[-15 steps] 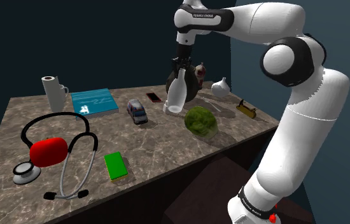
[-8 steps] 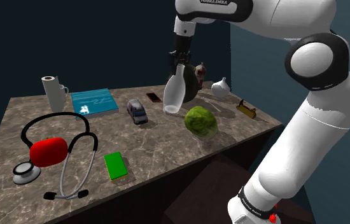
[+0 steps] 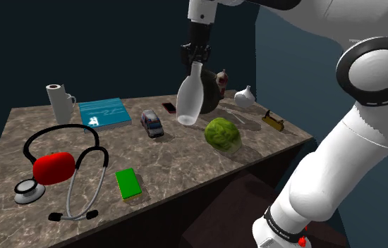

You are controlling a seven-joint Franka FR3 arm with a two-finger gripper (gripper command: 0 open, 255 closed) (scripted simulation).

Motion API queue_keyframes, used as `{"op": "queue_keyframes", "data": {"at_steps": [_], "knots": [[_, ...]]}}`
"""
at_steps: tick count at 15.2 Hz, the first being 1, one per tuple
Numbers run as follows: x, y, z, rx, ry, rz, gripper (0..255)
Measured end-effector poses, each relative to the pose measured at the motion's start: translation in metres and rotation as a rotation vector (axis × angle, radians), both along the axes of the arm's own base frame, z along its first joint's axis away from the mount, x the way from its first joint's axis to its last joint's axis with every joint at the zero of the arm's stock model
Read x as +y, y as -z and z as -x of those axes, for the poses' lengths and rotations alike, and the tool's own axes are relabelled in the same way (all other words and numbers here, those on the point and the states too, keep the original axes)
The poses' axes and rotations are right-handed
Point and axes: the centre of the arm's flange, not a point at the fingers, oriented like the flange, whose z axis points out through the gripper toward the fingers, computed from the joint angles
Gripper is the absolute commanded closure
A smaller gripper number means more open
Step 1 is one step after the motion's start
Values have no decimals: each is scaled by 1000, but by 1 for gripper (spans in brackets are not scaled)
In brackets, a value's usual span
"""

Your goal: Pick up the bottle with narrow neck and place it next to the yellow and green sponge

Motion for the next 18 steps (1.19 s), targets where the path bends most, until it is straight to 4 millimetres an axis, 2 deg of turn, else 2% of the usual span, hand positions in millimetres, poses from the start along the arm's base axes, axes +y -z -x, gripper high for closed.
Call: {"op": "queue_keyframes", "data": {"at_steps": [9, 13, 18], "knots": [[95, -57, 49, 1, 0, 0, 255], [132, -83, 62, 0, 0, 0, 255], [140, -66, 68, 1, 1, 1, 255]]}}
